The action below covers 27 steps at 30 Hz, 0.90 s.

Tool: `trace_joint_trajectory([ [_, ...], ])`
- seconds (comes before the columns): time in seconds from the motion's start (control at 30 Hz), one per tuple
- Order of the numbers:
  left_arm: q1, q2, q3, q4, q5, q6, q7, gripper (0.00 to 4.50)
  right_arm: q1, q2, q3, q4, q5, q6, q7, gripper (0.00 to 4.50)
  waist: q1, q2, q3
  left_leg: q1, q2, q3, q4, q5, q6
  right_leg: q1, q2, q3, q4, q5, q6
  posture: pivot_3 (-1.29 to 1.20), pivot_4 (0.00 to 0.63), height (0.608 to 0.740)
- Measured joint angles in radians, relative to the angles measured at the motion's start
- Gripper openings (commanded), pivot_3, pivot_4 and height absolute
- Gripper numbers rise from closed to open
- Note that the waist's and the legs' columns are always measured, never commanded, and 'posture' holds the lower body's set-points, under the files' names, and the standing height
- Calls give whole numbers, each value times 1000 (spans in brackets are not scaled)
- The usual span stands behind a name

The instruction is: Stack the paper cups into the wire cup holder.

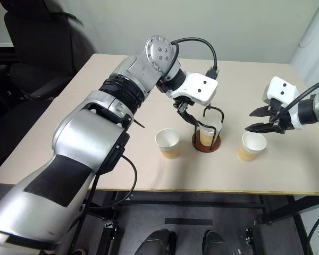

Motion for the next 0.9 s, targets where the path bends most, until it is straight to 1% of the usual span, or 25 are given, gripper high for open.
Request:
trace_joint_trajectory([
  [0.07, -1, 8, 74, 0, -65, 48, 17, 4432, 8, 0, -20, -9, 11, 14, -5, 2479, 0, 0, 0, 0, 0, 0, 0, 0, 0, 0, 0, 0, 0, 0, 0, 0, 150, 740],
  [0.17, -4, 61, 173, 0, -151, 131, 31, 4432, 43, -12, -60, -59, 42, 54, -17, 2479, -2, 0, 0, 0, 0, 0, -1, 0, -1, 0, 0, 0, 0, -1, 1, 0, 150, 740],
  [0.27, -1, 135, 237, 0, -208, 215, 10, 4432, 97, -46, -103, -130, 79, 98, -18, 2479, -2, 1, 0, 0, 0, 0, -1, 0, -1, 0, 1, 0, 0, -3, 0, 0, 150, 740],
  [0.33, 12, 186, 250, -2, -224, 254, -27, 4432, 114, -54, -126, -166, 106, 133, -19, 2479, -3, 1, -1, 1, 0, 0, -1, 0, -1, 0, 1, 0, 0, -4, -2, 0, 150, 740],
  [0.43, 51, 248, 250, -6, -253, 303, -98, 4432, 119, -59, -148, -207, 147, 172, -19, 2479, -2, 1, -1, 1, 0, 1, 0, 0, -2, 0, 1, 0, 1, -7, -7, 0, 150, 740],
  [0.57, 113, 320, 236, -46, -331, 332, -104, 4432, 144, -70, -145, -243, 154, 168, -20, 2479, 0, 1, -1, 1, 0, 1, 0, 1, -2, 0, 2, -1, 1, -7, -8, 0, 150, 740],
  [0.63, 160, 362, 229, -68, -369, 330, -105, 4432, 177, -83, -130, -245, 132, 135, -22, 2479, -1, 2, -1, 2, 0, 1, 0, 1, -2, 1, 2, 0, 1, -7, -7, 0, 150, 740],
  [0.73, 225, 379, 194, -110, -437, 336, -106, 4432, 203, -93, -79, -230, 66, 55, -27, 2479, 2, 2, -1, 2, 0, -1, 1, 2, -2, 2, 2, -2, 1, -6, -7, 0, 150, 740],
  [0.8, 259, 387, 151, -166, -507, 362, -107, 4432, 208, -94, -43, -218, 26, 1, -29, 2479, 3, 2, -1, 1, 0, -2, 1, 3, -2, 1, 0, 0, 1, -3, -2, 0, 150, 740],
  [0.83, 272, 396, 122, -200, -545, 383, -108, 4432, 208, -93, -21, -209, 7, -24, -29, 2479, 1, 2, -1, 1, 0, -1, 1, 3, -2, 2, 2, -1, 1, -2, 0, 0, 150, 740],
  [0.9, 288, 416, 73, -260, -616, 426, -109, 4432, 206, -87, 13, -186, -28, -70, -28, 2479, 0, 2, -1, 2, 0, -1, 1, 3, -2, 2, 0, 1, 1, 0, 1, 0, 150, 740],
])
